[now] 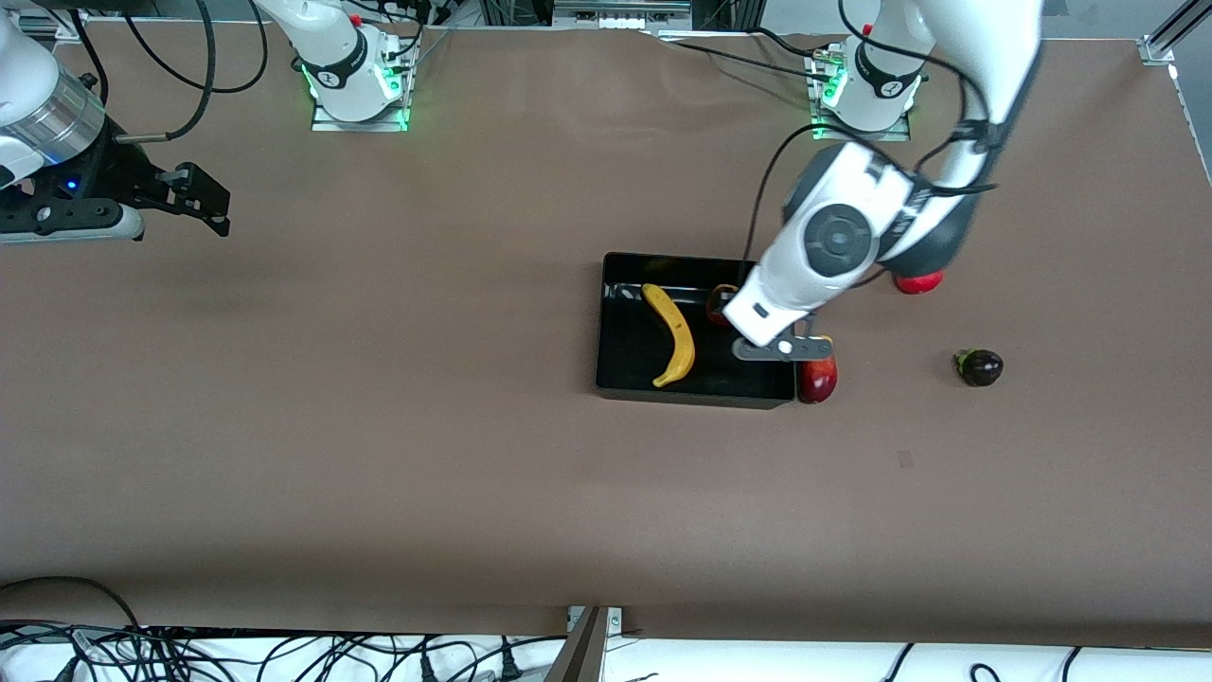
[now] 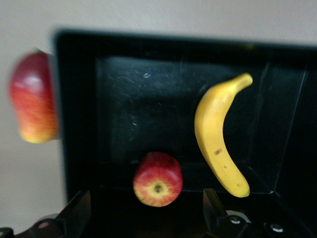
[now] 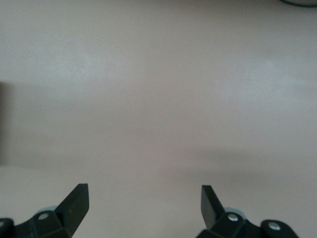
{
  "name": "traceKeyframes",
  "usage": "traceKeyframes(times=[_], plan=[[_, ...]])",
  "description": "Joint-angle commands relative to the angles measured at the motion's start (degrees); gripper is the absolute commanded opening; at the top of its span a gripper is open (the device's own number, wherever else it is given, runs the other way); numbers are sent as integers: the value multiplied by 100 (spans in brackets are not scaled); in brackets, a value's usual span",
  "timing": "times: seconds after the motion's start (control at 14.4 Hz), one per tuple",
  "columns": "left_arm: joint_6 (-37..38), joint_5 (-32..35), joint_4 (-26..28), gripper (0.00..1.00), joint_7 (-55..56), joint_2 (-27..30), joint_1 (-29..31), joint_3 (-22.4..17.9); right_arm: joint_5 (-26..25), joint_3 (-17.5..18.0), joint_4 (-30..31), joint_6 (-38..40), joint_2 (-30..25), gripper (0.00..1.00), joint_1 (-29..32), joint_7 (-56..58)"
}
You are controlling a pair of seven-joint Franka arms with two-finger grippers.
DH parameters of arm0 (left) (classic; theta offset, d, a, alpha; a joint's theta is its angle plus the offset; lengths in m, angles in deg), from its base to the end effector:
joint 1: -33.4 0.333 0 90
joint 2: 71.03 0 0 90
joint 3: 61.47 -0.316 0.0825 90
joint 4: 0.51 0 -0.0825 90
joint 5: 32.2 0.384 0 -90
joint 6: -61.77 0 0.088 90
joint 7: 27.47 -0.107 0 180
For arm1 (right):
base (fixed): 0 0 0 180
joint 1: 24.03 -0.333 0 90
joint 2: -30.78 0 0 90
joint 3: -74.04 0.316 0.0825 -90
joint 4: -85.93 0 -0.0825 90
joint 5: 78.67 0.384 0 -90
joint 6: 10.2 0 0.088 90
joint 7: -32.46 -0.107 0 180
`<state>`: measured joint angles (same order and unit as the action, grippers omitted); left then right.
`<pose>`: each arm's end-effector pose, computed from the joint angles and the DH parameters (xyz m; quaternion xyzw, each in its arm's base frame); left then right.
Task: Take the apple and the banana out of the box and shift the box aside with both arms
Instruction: 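Lower the left gripper into the box and grasp the red-yellow apple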
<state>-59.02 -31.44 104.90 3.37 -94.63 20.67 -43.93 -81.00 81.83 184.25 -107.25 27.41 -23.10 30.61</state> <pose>0.5457 -0.3043 0.3043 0.9965 0.0095 -0.0817 0.0163 0.5418 0.0633 0.5985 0.9985 0.0458 0.0198 0.0228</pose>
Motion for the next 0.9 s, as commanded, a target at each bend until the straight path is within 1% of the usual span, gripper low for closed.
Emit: traceKeyframes(times=[0.0,0.14,0.35,0.56,0.76,0.83], plan=[[-463,300,445,100,141,32,-45,-31,-75,99,-76,10,29,100,101,-26],[-534,363,462,100,203,-161,-114,-31,-75,99,-76,10,29,100,101,-17],[-972,714,752,100,475,-285,-203,-31,-75,99,-76,10,29,100,101,-26],[-1254,724,884,100,555,-426,-308,-31,-75,99,-76,10,29,100,101,-17],[-1316,724,946,100,555,-488,-317,-31,-75,99,-76,10,29,100,101,-26],[-1325,724,981,85,563,-488,-343,-31,-75,99,-76,10,29,100,101,-26]])
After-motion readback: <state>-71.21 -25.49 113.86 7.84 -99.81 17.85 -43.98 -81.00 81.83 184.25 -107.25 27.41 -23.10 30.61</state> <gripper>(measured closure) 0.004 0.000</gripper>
